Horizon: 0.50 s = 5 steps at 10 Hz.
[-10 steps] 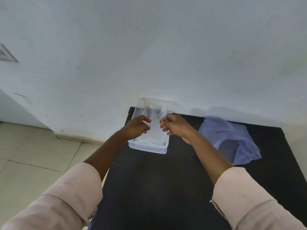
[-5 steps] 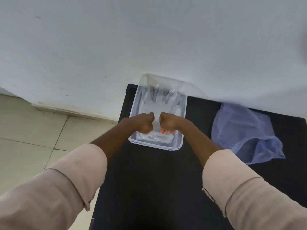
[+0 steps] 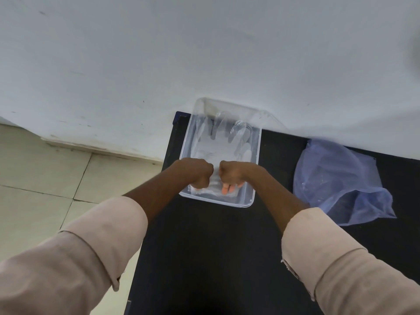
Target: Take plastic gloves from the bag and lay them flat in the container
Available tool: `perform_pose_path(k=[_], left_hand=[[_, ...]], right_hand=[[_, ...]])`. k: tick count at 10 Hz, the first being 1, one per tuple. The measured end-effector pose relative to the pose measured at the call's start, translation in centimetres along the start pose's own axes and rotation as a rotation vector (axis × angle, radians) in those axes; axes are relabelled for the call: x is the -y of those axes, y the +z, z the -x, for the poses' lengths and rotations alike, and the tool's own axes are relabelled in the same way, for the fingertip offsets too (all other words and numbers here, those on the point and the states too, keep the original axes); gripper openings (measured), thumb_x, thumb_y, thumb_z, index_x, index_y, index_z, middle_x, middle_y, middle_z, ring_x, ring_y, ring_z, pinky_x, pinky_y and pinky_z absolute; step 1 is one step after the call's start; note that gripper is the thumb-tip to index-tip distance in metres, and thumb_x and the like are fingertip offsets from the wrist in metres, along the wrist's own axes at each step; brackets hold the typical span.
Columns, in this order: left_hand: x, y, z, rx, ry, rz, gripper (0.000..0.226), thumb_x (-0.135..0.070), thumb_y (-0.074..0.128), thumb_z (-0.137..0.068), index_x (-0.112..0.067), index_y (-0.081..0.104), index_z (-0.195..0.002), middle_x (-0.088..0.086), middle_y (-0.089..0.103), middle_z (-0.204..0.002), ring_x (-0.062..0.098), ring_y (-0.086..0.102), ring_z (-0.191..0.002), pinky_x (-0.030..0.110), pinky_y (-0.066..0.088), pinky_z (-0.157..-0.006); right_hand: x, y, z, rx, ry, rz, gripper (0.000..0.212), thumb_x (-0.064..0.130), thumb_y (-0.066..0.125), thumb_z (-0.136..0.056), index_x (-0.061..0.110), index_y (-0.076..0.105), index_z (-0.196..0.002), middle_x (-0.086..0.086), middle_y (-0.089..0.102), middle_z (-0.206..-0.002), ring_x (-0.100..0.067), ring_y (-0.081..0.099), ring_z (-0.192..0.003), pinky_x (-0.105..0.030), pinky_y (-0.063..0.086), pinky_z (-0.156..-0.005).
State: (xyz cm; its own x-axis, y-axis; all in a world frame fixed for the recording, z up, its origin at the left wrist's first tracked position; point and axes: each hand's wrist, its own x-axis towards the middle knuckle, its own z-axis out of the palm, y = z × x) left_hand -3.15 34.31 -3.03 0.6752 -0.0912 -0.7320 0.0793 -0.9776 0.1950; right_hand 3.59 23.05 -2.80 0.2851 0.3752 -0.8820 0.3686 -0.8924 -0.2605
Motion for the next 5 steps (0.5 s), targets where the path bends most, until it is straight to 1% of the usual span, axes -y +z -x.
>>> perform_pose_path(k=[1,2,3,4,5], left_hand=[[-0.1,0.2,0.2,-0.026,0.022,-0.046,0.034,-0.017,0.056,-0.09,-0.008,0.057,-0.123,0.012,0.064,-0.113,0.028,0.062,-0.098,0.032,0.047,-0.076],[0.1,0.0,0.4,-0.088,0.056,-0.02,0.03,-0.016,0.057,-0.09,-0.009,0.06,-0.119,0.011,0.066,-0.11,0.028,0.063,-0.095,0.034,0.053,-0.083],[0.1,0.0,0.6,-0.103,0.073,-0.053,0.03,-0.013,0.055,-0.09,-0.008,0.062,-0.118,0.013,0.066,-0.11,0.029,0.064,-0.093,0.038,0.055,-0.083],[-0.2,0.1,1.0,-0.074,0.07,-0.113,0.033,-0.012,0.056,-0.09,-0.009,0.06,-0.122,0.013,0.065,-0.111,0.026,0.061,-0.089,0.034,0.052,-0.076],[-0.3,0.1,1.1,-0.05,0.069,-0.111,0.036,-0.011,0.056,-0.09,-0.01,0.058,-0.126,0.014,0.063,-0.117,0.027,0.061,-0.094,0.035,0.051,-0.081]], right_hand=[[0.1,0.3,0.4,-0.068,-0.013,0.071,0.016,0.009,0.05,-0.091,0.005,0.048,-0.107,-0.014,0.065,-0.107,-0.028,0.059,-0.088,-0.032,0.044,-0.07],[0.2,0.2,0.8,-0.116,-0.043,0.071,0.007,0.006,0.047,-0.09,0.006,0.052,-0.095,-0.017,0.069,-0.107,-0.029,0.061,-0.087,-0.032,0.046,-0.07],[0.0,0.3,1.0,-0.073,-0.06,-0.008,0.018,0.003,0.038,-0.091,0.009,0.054,-0.086,-0.014,0.075,-0.104,-0.027,0.069,-0.089,-0.028,0.046,-0.062],[0.1,0.8,1.3,-0.035,-0.059,0.043,0.014,0.005,0.043,-0.092,0.008,0.056,-0.094,-0.015,0.071,-0.11,-0.025,0.063,-0.088,-0.029,0.046,-0.068],[0.0,1.1,1.6,-0.192,-0.104,0.185,0.025,0.007,0.046,-0.093,0.001,0.062,-0.112,-0.018,0.064,-0.119,-0.031,0.058,-0.101,-0.036,0.047,-0.087]])
